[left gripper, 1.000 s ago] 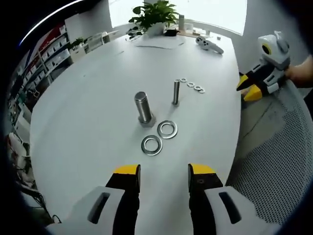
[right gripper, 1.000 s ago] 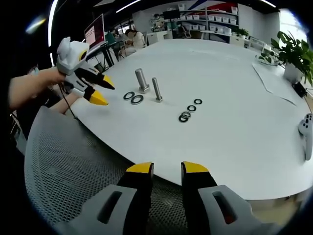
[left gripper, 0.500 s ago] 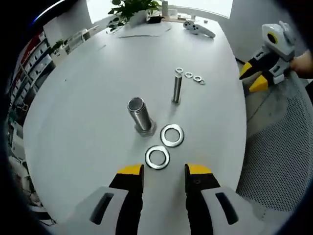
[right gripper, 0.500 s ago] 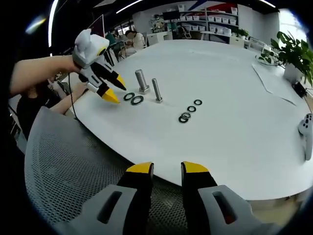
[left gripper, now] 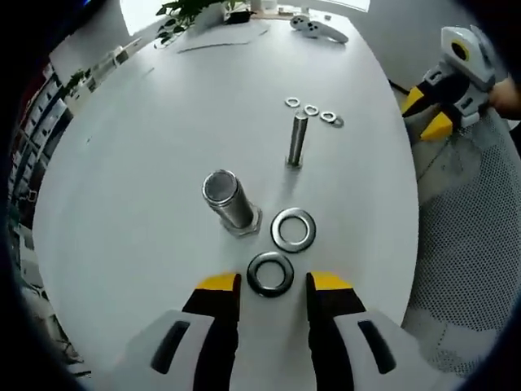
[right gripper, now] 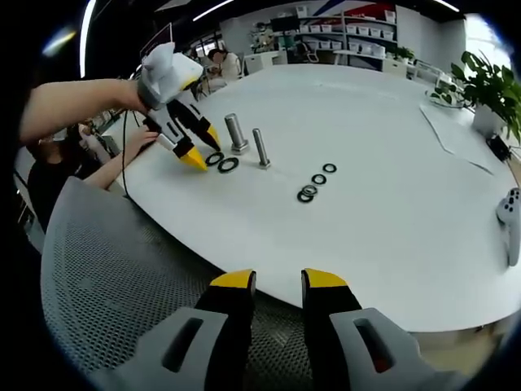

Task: Place the washer onto the threaded stud by aligning its center hole with the stud, sliding it down to the base, and recovering from edge contact or off-axis alignment until the washer reaches the visible bottom stop.

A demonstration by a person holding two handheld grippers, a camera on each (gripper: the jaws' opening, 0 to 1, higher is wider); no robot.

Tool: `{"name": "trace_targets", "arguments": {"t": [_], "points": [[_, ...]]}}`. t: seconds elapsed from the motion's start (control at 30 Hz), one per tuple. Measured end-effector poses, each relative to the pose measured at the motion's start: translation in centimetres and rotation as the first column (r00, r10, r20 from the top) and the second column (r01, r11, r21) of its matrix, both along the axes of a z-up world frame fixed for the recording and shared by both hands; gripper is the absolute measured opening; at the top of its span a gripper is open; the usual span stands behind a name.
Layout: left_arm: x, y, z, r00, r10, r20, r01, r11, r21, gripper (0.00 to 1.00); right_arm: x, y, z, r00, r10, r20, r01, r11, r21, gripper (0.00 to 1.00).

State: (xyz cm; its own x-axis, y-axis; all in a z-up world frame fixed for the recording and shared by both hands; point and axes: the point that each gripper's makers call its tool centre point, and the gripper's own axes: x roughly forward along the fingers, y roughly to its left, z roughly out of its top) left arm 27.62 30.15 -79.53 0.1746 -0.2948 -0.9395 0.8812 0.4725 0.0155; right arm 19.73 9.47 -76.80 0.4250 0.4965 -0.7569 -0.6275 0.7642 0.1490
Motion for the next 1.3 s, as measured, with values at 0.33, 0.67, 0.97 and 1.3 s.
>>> {"name": "trace_targets", "arguments": {"t": [0.33, 0.67, 0.97, 1.3], "points": [[-0.07, -0.59, -0.04, 0.992, -0.120, -0.047, 0.123, 0.990, 0.070, 0.30, 0.10, -0.04, 0.05, 1.000, -0.010, 0.003, 0.010, 1.000, 0.004, 0.26], [0.16, -0.84, -0.03, 0.994, -0.097, -0.040, 0.099, 0.994, 0.053, 0.25, 0.15, 0.01, 0.13, 1.000, -0.010, 0.009, 0.010, 1.000, 0.009, 0.26], [-0.20, -0.80, -0.12, 0.994, -0.094, -0.063, 0.100, 0.991, 0.093, 0.28, 0.12, 0.05, 0.16, 1.000, -0.002, 0.010, 0.002, 1.000, 0.011, 0.26], [-0.48, -0.77, -0.08, 0.989, -0.132, -0.065, 0.138, 0.985, 0.107, 0.25, 0.13, -0.02, 0.22, 1.000, -0.008, 0.009, 0.008, 1.000, 0.012, 0.26]]}}
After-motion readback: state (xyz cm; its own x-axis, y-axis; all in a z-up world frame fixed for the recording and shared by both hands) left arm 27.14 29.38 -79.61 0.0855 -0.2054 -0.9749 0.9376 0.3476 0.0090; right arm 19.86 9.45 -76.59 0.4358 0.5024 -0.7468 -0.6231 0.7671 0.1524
